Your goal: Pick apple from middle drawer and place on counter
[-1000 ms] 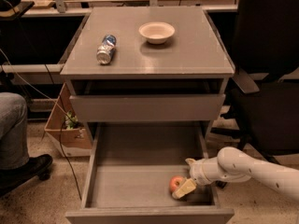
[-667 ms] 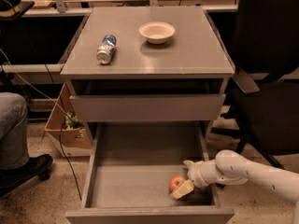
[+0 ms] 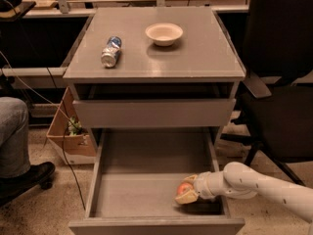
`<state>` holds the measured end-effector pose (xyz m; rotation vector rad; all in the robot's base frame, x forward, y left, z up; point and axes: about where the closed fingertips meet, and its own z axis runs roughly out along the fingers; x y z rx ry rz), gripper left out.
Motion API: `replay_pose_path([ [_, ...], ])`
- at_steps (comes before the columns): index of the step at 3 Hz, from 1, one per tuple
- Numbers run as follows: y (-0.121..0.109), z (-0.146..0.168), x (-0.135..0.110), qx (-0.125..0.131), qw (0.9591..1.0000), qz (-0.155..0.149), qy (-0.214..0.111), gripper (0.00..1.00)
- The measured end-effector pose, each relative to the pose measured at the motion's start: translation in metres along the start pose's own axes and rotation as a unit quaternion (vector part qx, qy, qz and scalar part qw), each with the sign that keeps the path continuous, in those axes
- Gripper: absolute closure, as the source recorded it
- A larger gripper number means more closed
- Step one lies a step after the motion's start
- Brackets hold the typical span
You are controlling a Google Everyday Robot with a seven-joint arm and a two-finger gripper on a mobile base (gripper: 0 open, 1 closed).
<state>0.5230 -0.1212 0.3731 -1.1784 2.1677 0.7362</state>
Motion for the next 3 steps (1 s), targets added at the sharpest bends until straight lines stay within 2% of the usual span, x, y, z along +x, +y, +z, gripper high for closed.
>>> replay_pose_path([
  [1, 0.001, -0.002, -0.002, 0.0, 1.0, 0.0, 0.0, 0.73],
  [2, 0.003, -0.024, -0.031, 0.005, 0.9995, -0.027, -0.016, 0.96],
  [3, -0.004, -0.058, -0.071, 0.022, 0.9973, -0.067, -0.023, 1.0],
])
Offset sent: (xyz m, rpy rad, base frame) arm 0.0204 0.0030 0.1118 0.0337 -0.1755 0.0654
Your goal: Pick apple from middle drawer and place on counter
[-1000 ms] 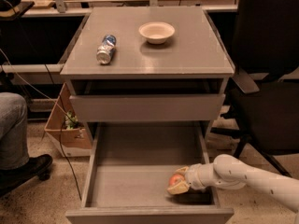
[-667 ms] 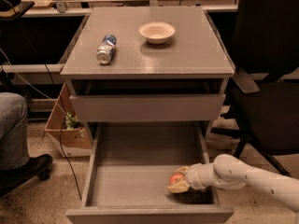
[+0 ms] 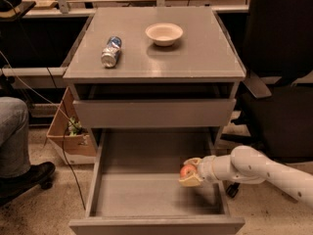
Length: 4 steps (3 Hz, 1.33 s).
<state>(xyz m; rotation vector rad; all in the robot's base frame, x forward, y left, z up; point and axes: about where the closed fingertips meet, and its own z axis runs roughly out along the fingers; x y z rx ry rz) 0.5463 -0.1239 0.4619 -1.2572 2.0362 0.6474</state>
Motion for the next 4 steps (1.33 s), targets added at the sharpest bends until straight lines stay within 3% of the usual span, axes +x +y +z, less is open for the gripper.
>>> replay_pose_path([
  [1, -0.03, -0.059, -0.034, 0.02, 0.9994, -0.025, -0.011, 1.0],
  [2, -0.049, -0.104, -0.051, 0.034, 0.9986, -0.034, -0.024, 1.0],
  [3, -0.049, -0.104, -0.051, 0.034, 0.9986, -0.034, -0.024, 1.0],
  [4, -0.037, -0.118, -0.083, 0.026, 0.9981, -0.051, -0.021, 1.0],
])
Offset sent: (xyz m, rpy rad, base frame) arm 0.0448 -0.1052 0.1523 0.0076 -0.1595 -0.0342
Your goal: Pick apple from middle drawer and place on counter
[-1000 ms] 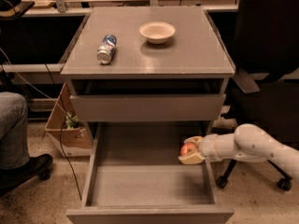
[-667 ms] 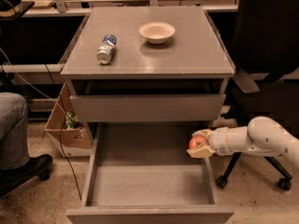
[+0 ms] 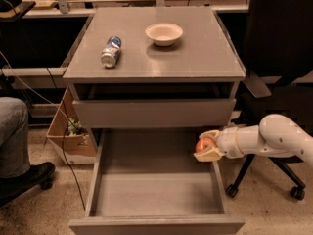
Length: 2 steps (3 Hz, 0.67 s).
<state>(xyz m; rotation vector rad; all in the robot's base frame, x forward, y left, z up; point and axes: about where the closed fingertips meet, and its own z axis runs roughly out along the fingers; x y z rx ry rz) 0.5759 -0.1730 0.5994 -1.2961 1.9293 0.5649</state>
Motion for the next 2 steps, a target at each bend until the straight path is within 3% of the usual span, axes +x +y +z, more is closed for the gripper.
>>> replay_pose_path([
  [1, -0.007, -0.045, -0.078, 0.019, 0.9989, -0.041, -0.013, 1.0],
  [2, -0.015, -0.075, -0.13, 0.03, 0.997, -0.067, -0.025, 1.0],
])
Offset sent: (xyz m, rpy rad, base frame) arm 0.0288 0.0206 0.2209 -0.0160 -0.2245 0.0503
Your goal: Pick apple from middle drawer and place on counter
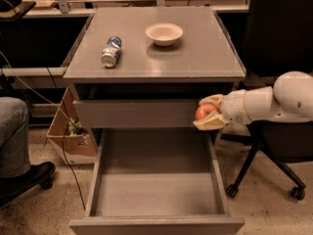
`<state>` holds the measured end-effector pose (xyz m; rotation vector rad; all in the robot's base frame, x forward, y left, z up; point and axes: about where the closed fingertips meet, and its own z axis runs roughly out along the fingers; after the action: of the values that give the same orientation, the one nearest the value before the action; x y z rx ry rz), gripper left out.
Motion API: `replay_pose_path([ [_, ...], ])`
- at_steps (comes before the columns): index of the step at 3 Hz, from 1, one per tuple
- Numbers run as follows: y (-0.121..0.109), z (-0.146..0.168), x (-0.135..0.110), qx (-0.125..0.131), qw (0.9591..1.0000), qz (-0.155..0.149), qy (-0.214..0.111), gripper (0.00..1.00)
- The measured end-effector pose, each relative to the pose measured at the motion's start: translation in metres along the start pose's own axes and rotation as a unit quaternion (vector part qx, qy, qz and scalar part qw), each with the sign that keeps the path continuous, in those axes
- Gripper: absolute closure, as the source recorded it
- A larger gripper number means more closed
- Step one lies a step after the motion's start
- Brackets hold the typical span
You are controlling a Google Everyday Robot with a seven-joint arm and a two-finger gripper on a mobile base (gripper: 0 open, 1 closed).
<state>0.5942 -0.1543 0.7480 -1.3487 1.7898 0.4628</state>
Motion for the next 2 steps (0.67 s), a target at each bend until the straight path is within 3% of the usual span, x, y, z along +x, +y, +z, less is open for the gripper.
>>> replay_pose_path([
  [2, -0.03, -0.027, -0.091, 0.009, 0.9984, -0.04, -0.038, 1.0],
])
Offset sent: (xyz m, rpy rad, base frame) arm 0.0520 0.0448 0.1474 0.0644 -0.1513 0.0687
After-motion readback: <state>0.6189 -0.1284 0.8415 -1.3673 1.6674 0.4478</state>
